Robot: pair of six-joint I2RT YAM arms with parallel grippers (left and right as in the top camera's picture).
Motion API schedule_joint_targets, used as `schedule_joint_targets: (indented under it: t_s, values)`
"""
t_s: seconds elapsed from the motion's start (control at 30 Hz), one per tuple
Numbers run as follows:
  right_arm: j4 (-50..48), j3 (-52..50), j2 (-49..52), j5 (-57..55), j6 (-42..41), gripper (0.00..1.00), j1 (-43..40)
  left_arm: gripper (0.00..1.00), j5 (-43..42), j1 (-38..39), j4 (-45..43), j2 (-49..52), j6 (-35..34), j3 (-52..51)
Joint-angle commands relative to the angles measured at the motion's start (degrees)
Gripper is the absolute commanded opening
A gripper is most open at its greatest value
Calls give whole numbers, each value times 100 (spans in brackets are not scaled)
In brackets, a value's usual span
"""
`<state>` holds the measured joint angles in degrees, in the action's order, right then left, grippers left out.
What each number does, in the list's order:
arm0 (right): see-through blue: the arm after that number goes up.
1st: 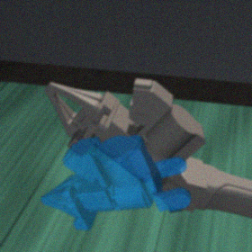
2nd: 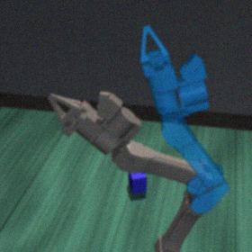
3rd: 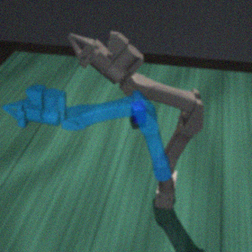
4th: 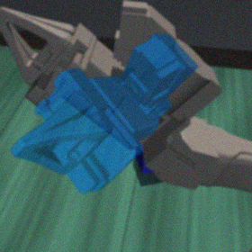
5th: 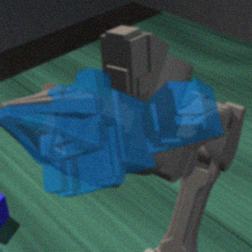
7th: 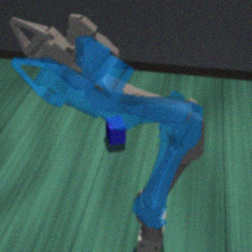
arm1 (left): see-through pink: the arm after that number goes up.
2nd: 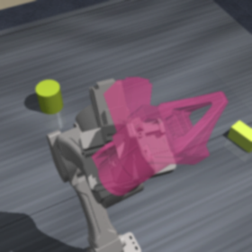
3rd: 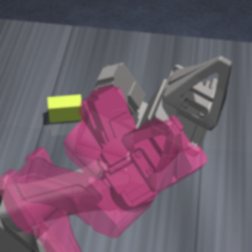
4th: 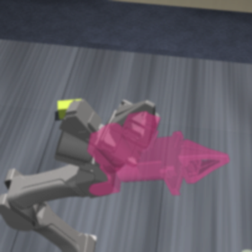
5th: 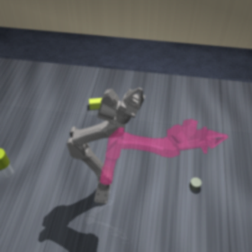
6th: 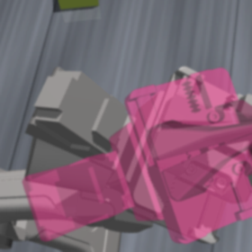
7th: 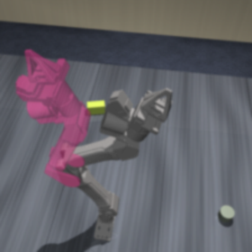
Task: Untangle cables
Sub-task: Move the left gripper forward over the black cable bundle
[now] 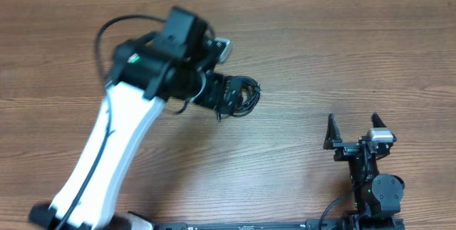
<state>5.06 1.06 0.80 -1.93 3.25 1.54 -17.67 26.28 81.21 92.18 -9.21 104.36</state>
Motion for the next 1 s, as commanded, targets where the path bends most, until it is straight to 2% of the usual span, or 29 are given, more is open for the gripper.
schedule_joint_targets:
  t_s: [0.0,0.17,0.4,0.57,0.7,0.8,0.9,0.97]
  values:
    - [-42,-59,-57,-55,24,100,0,100,367,-2,-227,531,-254,122]
    - [-42,-59,-57,-55,22,100,0,99,369,-39,-605,1493,-756,122]
    - [-42,-59,-57,-55,22,100,0,99,369,-50,-590,2791,-761,120]
    - [-42,-59,-57,-55,22,100,0,100,369,-289,-979,3320,-756,120]
    - [-42,-59,-57,-55,22,100,0,92,361,-540,-1386,3381,-754,120]
    - [-42,-59,-57,-55,22,100,0,90,177,-708,-1681,3379,-708,122]
    - [-42,-59,-57,-55,22,100,0,81,92,-787,-1856,3381,-708,116]
    - [-42,-59,-57,-55,22,100,0,79,96,-767,-1945,3383,-708,109]
